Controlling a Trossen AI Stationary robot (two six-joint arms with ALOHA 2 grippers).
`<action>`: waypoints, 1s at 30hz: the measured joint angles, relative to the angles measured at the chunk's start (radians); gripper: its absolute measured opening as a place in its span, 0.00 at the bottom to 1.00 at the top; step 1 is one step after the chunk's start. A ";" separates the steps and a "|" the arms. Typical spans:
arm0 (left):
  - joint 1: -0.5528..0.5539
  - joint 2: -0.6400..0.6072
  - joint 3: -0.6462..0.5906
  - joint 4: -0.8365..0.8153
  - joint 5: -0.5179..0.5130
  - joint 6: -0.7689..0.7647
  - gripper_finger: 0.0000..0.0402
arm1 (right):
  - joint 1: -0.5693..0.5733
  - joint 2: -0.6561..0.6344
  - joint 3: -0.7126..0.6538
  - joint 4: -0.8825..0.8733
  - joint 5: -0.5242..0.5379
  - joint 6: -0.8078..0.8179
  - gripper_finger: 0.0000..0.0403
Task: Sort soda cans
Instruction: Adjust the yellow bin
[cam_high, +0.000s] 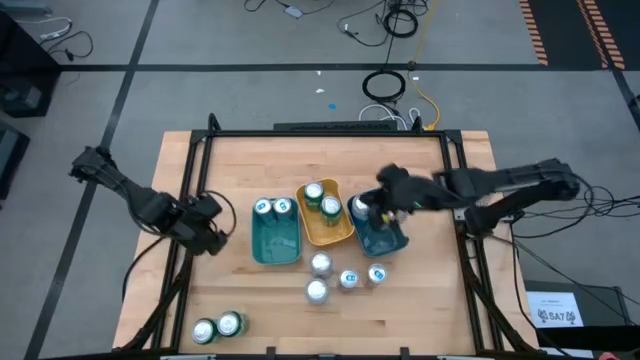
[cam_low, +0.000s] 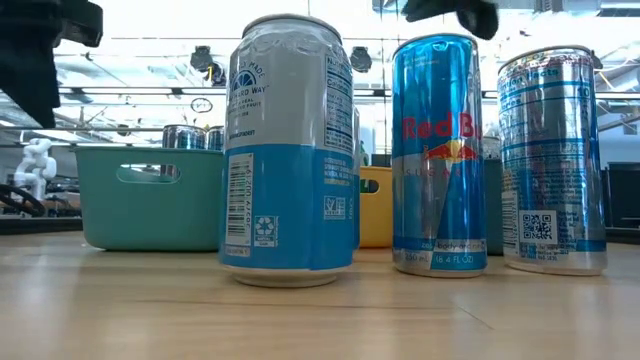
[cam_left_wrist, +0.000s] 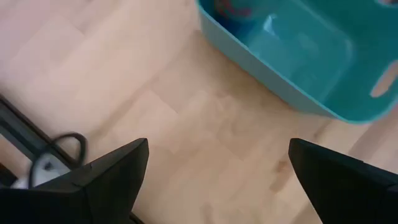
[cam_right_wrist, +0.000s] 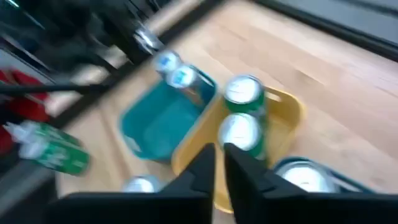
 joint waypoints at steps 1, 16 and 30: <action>0.010 -0.028 -0.006 -0.007 -0.008 0.014 0.99 | -0.036 0.038 0.046 -0.045 -0.035 -0.022 0.03; 0.120 -0.216 -0.005 -0.011 -0.059 0.163 0.99 | -0.486 0.540 0.327 -0.127 -0.436 -0.326 0.00; 0.120 -0.215 -0.005 0.030 -0.060 0.038 0.99 | -0.631 0.772 0.327 -0.048 -0.592 -0.502 0.00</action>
